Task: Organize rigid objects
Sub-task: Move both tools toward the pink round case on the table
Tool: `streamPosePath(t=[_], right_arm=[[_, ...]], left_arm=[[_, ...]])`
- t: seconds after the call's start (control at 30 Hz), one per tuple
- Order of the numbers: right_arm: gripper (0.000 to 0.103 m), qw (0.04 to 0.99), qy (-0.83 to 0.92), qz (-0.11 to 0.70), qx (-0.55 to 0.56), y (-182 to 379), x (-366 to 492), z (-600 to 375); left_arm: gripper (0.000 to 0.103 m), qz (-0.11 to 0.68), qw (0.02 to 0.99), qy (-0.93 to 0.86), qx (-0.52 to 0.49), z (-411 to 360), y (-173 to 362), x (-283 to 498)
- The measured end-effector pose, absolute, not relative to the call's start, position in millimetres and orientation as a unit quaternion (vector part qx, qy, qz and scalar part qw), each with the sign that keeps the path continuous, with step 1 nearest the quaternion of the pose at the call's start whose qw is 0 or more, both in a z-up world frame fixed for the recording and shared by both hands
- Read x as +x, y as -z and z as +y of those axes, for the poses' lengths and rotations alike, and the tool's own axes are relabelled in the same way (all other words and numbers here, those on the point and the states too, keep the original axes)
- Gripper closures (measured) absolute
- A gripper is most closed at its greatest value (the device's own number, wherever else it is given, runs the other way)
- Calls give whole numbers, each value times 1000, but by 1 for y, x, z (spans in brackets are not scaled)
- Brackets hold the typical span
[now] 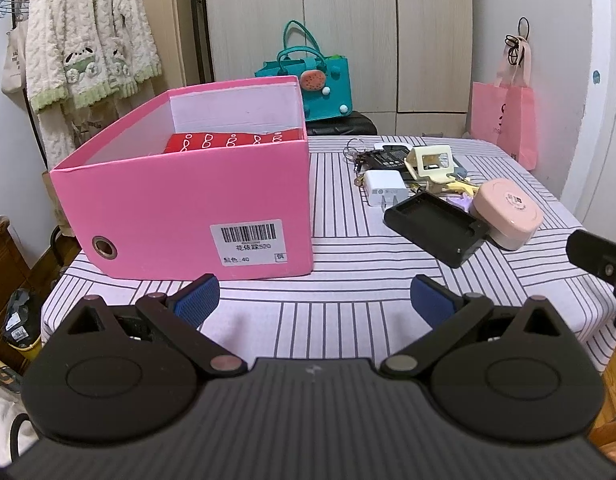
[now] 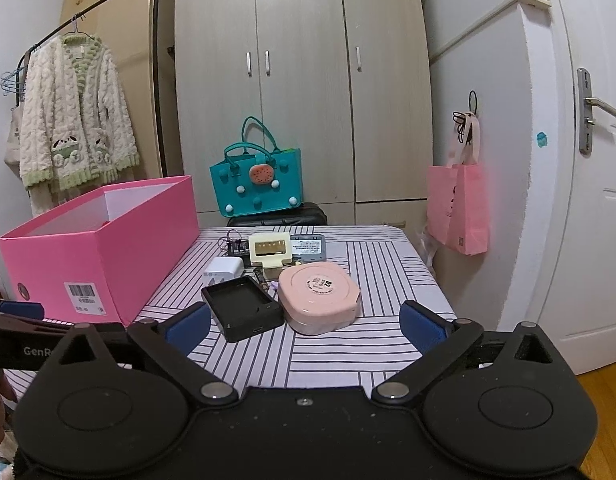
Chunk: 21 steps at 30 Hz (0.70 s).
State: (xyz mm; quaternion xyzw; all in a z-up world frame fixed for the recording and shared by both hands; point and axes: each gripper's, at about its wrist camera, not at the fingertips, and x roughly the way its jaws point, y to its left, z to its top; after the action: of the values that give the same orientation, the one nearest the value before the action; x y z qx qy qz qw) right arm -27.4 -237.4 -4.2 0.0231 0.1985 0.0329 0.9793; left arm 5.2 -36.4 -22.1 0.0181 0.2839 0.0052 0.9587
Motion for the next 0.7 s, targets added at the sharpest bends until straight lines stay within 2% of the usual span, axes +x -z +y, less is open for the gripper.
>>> streamPosePath(t=[0.57, 0.7], right_arm=[[0, 978, -32, 207, 25, 7, -22, -234], [0, 983, -31, 180, 33, 8, -24, -236]], left_arm=[[0, 290, 957, 1, 15, -33, 25, 10], [0, 279, 960, 9, 19, -31, 20, 8]])
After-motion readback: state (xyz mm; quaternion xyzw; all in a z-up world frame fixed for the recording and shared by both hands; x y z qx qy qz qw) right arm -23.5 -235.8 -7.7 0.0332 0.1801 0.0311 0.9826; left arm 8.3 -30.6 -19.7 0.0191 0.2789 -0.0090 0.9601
